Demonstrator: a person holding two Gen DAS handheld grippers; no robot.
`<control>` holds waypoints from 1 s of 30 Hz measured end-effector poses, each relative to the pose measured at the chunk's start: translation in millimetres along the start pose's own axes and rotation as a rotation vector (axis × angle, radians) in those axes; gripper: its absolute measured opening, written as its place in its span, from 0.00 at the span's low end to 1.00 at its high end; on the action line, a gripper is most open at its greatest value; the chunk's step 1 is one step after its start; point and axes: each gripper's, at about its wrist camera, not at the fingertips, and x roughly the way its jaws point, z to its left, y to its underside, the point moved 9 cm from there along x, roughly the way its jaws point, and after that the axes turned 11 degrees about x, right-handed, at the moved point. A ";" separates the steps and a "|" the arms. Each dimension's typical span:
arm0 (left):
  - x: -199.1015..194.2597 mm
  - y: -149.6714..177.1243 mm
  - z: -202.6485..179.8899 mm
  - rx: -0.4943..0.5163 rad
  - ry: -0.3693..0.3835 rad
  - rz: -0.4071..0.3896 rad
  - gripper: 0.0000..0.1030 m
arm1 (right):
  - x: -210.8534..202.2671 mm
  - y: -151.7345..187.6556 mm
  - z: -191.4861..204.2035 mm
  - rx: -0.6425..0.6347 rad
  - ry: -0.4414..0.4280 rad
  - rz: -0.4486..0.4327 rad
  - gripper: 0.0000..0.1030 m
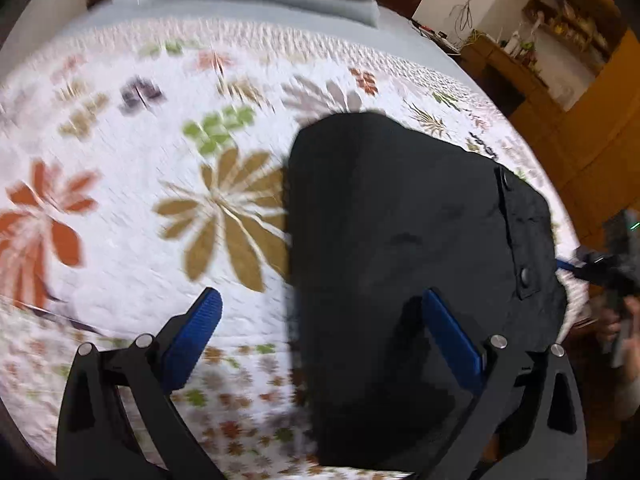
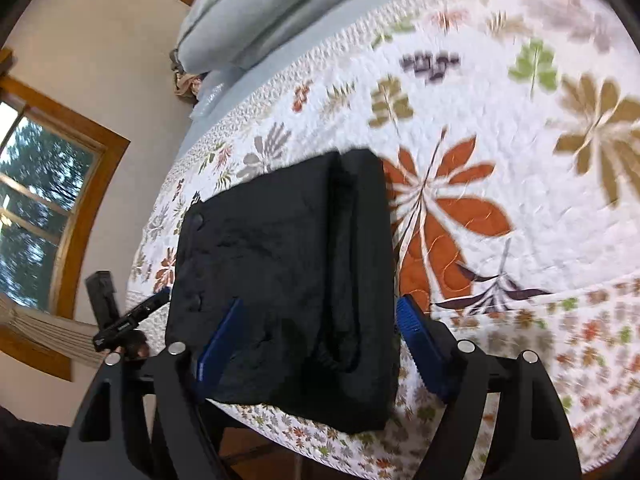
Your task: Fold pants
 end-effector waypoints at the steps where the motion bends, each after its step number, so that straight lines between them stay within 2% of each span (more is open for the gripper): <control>1: 3.9 -0.1 -1.3 -0.012 0.034 0.004 0.97 | 6.3 -1.6 -4.2 0.007 0.008 0.008 0.77; 4: 17.5 -2.0 -2.6 -0.046 0.079 0.025 0.97 | 21.1 -3.3 -11.0 0.029 0.003 0.028 0.78; 9: 30.3 -3.9 -10.4 -0.028 0.123 0.049 0.97 | 29.9 -4.8 -14.0 0.037 -0.029 0.049 0.84; 10: 33.5 -3.4 -12.8 -0.028 0.141 0.058 0.97 | 31.9 -4.2 -12.3 0.037 -0.051 0.065 0.84; 13: 39.5 0.9 -25.2 -0.054 0.262 0.105 0.97 | 37.3 -2.2 -5.7 0.027 -0.090 0.097 0.84; 15: 42.9 3.1 -30.5 -0.026 0.258 0.113 0.97 | 44.1 -0.1 -0.7 0.001 -0.090 0.113 0.84; 16: 44.5 3.4 -32.1 -0.021 0.267 0.117 0.97 | 47.1 1.1 1.6 -0.015 -0.084 0.115 0.82; 19: 46.6 1.9 -31.7 -0.057 0.297 0.122 0.97 | 50.1 3.4 9.3 -0.059 -0.075 0.109 0.67; 21: 46.0 0.7 -33.5 -0.051 0.313 0.121 0.97 | 46.4 4.0 13.2 -0.074 -0.089 0.102 0.50; 23: 45.6 1.6 -37.4 -0.022 0.315 0.119 0.97 | 42.0 4.9 20.0 -0.099 -0.092 0.087 0.42; 25: 48.4 -0.3 -39.0 -0.024 0.318 0.110 0.97 | 37.6 6.0 28.4 -0.125 -0.088 0.076 0.38; 30: 53.4 -8.1 -34.3 -0.120 0.354 0.053 0.96 | 34.1 -15.4 52.0 -0.190 -0.096 0.043 0.31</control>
